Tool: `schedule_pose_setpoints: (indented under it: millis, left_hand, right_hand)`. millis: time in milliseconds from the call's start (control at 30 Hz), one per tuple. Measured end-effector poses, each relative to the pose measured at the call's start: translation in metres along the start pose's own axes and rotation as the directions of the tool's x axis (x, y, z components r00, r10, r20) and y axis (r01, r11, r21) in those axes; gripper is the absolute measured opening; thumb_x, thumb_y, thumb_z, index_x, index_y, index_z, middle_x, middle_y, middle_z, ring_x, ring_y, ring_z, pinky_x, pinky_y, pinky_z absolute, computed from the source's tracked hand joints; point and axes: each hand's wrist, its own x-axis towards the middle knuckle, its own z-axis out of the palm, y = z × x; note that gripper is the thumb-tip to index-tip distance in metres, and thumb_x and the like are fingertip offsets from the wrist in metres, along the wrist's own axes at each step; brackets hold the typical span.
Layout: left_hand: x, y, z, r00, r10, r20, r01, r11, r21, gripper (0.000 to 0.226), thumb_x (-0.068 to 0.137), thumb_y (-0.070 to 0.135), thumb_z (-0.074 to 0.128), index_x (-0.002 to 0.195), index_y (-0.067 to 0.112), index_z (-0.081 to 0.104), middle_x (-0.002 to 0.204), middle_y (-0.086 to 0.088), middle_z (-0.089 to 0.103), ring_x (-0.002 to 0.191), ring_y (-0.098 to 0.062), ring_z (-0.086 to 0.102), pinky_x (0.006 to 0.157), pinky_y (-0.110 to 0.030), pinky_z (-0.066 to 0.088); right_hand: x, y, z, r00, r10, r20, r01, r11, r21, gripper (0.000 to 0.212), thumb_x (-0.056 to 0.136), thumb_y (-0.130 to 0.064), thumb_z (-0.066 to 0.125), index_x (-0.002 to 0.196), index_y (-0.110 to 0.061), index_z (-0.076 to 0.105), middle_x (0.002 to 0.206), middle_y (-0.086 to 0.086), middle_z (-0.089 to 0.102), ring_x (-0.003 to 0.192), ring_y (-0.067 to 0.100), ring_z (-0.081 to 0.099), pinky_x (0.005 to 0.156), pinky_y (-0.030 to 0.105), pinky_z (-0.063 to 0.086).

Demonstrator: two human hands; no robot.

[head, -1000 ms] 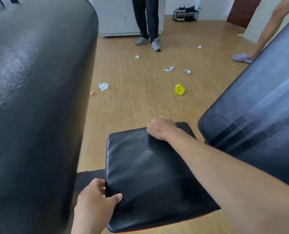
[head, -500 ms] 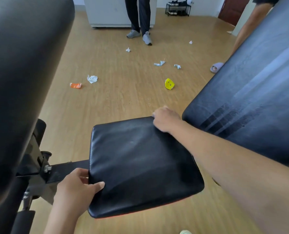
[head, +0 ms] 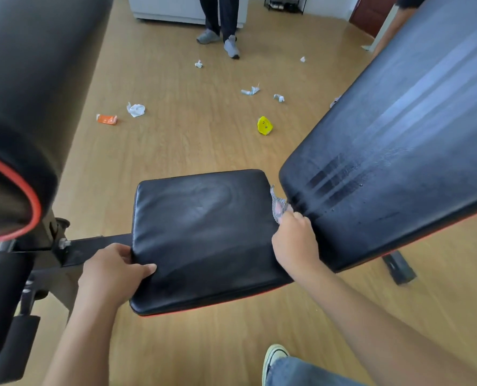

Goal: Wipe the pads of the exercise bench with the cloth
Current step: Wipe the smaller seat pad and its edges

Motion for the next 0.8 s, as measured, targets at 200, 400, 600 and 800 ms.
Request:
schedule_pose_setpoints:
  millis: [200, 400, 600, 800]
  left_hand:
    - [-0.006, 0.003, -0.002, 1.000, 0.010, 0.013, -0.010, 1.000, 0.017, 0.040, 0.074, 0.032, 0.083, 0.108, 0.019, 0.066, 0.086, 0.001, 0.064, 0.095, -0.031, 0.066, 0.085, -0.042, 0.055]
    - [-0.008, 0.002, -0.004, 1.000, 0.027, 0.013, -0.027, 0.999, -0.018, 0.046, 0.073, 0.033, 0.084, 0.114, 0.018, 0.067, 0.089, 0.002, 0.063, 0.099, -0.030, 0.065, 0.088, -0.043, 0.054]
    - [-0.010, 0.003, -0.005, 0.999, 0.046, 0.013, -0.045, 0.998, -0.031, 0.024, 0.076, 0.029, 0.082, 0.079, 0.024, 0.059, 0.087, -0.002, 0.067, 0.094, -0.031, 0.065, 0.085, -0.042, 0.054]
    - [-0.016, 0.005, -0.006, 0.996, 0.090, -0.010, -0.090, 0.996, 0.018, 0.027, 0.079, 0.030, 0.078, 0.065, 0.030, 0.055, 0.070, 0.006, 0.062, 0.074, -0.021, 0.059, 0.067, -0.033, 0.047]
  right_hand:
    - [-0.039, 0.018, -0.031, 0.956, 0.132, 0.261, -0.108, 0.988, -0.106, 0.009, 0.090, -0.003, 0.048, 0.083, -0.008, 0.052, 0.089, 0.007, 0.050, 0.081, 0.030, 0.048, 0.067, 0.030, 0.040]
    - [-0.038, 0.012, -0.020, 0.957, 0.247, 0.154, -0.265, 0.958, 0.107, 0.014, 0.094, 0.001, 0.047, 0.088, -0.007, 0.057, 0.093, 0.012, 0.059, 0.082, 0.032, 0.051, 0.068, 0.030, 0.036]
    - [-0.094, 0.022, -0.006, 0.862, 0.434, 0.262, -0.505, 0.777, 0.376, 0.025, 0.100, -0.008, 0.045, 0.089, 0.004, 0.065, 0.088, 0.012, 0.071, 0.076, 0.031, 0.062, 0.057, 0.031, 0.049]
    - [-0.137, -0.076, 0.016, 0.633, 0.495, 0.595, -0.733, 0.135, 0.667, 0.023, 0.102, -0.008, 0.049, 0.089, 0.001, 0.065, 0.091, 0.018, 0.071, 0.064, 0.028, 0.066, 0.048, 0.014, 0.045]
